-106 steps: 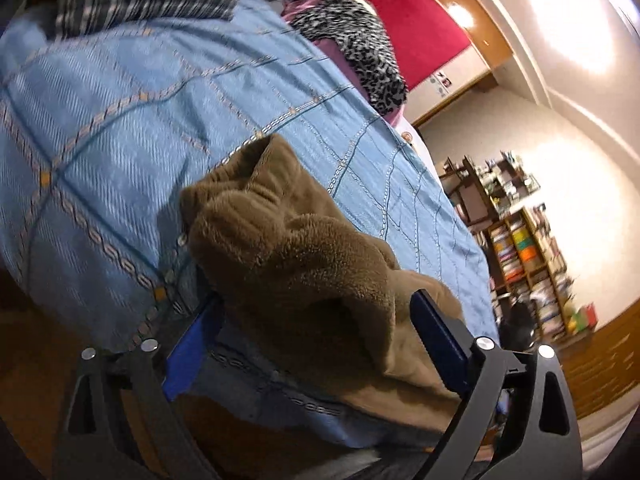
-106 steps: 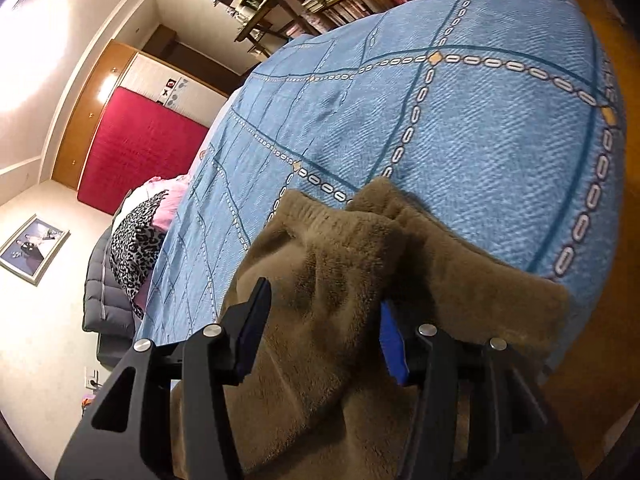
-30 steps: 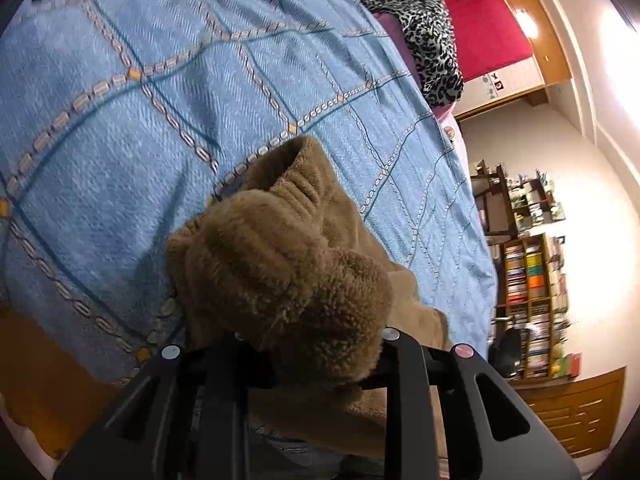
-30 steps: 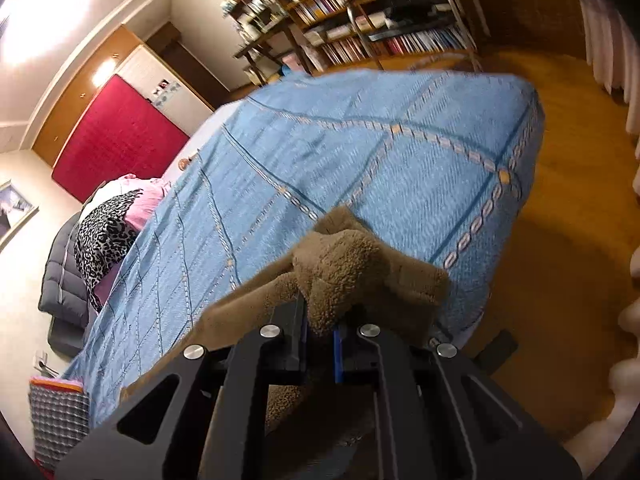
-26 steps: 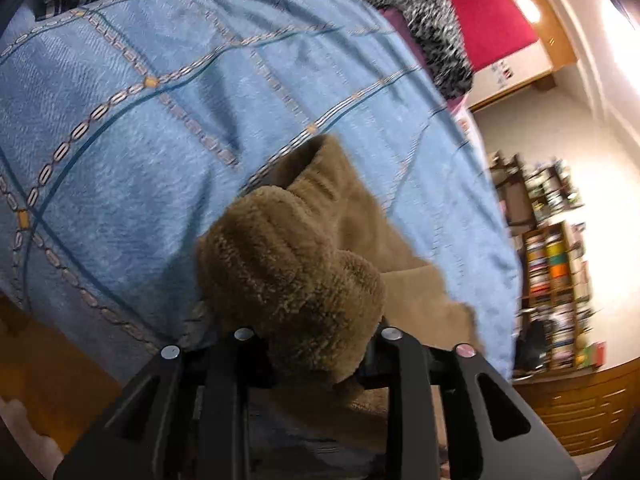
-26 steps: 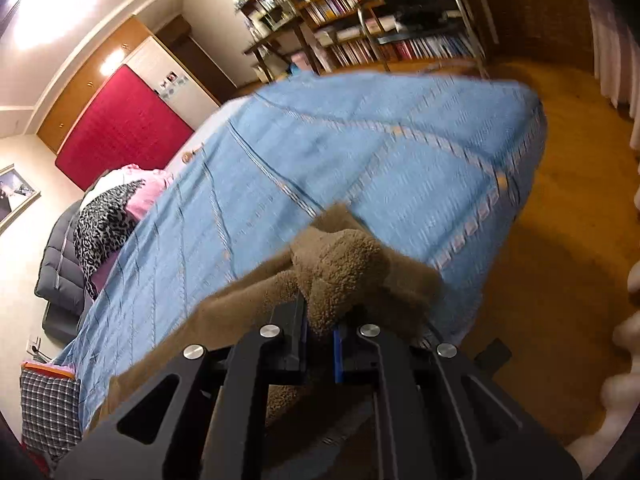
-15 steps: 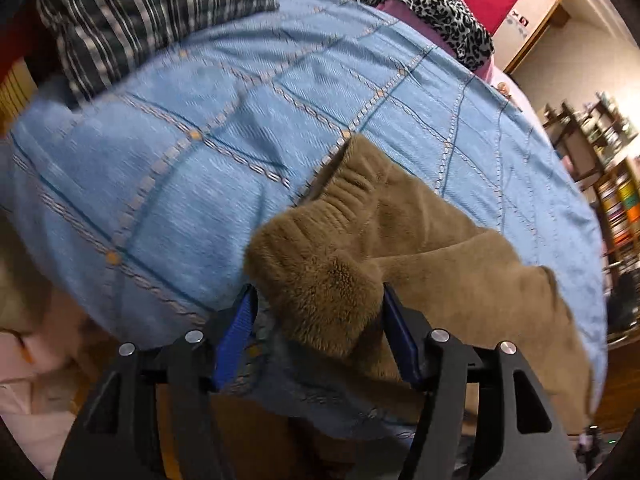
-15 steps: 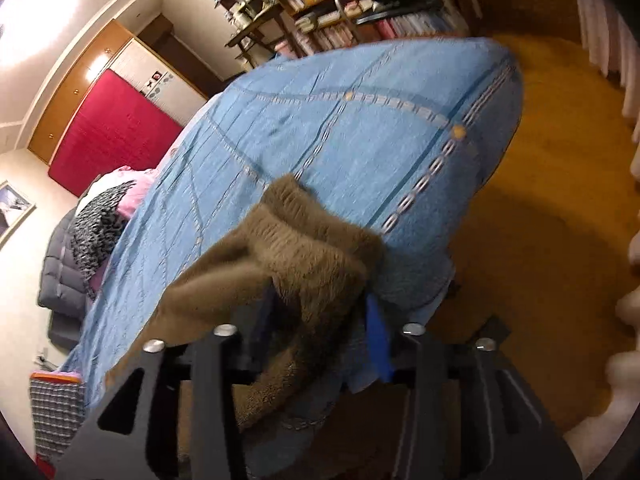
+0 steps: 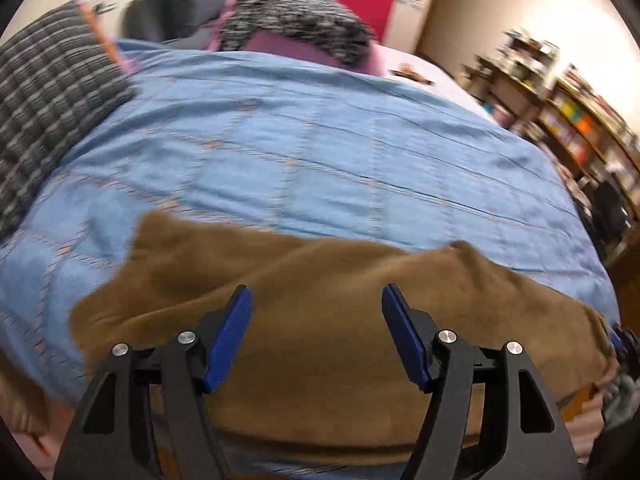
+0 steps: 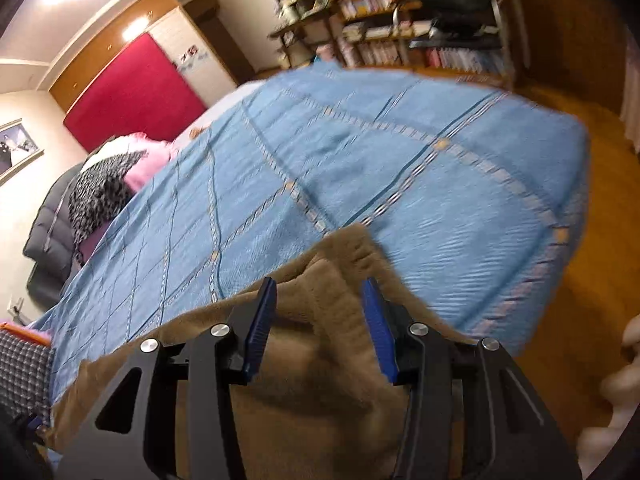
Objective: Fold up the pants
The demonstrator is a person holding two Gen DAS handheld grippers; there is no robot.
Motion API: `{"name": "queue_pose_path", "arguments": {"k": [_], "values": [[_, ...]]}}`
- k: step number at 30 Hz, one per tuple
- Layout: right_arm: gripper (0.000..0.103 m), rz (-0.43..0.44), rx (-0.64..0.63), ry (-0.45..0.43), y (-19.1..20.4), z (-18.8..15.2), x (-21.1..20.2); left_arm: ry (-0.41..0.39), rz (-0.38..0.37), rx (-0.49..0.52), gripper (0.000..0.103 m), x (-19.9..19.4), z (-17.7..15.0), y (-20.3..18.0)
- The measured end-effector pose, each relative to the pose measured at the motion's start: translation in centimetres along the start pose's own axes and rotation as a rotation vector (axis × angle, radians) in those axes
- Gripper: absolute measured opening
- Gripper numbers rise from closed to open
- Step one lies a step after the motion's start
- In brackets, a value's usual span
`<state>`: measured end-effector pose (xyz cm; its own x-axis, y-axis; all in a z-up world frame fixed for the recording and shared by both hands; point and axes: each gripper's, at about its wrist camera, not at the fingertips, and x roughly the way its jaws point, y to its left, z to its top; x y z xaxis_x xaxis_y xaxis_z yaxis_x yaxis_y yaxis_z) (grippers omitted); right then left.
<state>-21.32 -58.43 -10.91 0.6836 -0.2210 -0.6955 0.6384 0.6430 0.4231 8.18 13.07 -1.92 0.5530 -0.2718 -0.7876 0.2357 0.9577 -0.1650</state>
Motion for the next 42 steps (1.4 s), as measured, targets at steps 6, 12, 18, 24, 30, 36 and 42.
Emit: {"name": "queue_pose_path", "arguments": {"k": [6, 12, 18, 24, 30, 36, 42], "values": [[0.044, -0.036, -0.053, 0.046, 0.0, -0.2, 2.3, 0.066, -0.099, 0.064, 0.067, 5.2, -0.5, -5.4], [0.021, -0.115, -0.165, -0.042, 2.2, -0.3, 0.6, 0.136, -0.1, 0.07, 0.067, 9.6, -2.0, -7.9], [0.021, -0.232, -0.276, -0.156, 4.6, -0.1, 0.2, 0.097, -0.1, 0.053, 0.067, 9.5, -2.9, -8.0], [0.022, -0.247, -0.281, -0.1, 2.2, -1.4, 5.2, 0.058, -0.058, 0.102, 0.068, 10.3, -4.1, -8.7], [0.028, -0.266, -0.255, -0.101, 2.3, -1.2, 4.5, 0.042, -0.085, 0.082, 0.068, 10.2, -5.0, -7.9], [0.037, -0.255, -0.22, -0.185, 4.4, -1.6, 0.2, 0.03, -0.13, 0.029, 0.068, 8.3, -4.4, -6.7], [0.04, -0.052, -0.347, -0.132, 12.9, -4.0, 0.2, -0.036, -0.109, -0.019, 0.073, 5.4, -4.2, -3.9]]}}
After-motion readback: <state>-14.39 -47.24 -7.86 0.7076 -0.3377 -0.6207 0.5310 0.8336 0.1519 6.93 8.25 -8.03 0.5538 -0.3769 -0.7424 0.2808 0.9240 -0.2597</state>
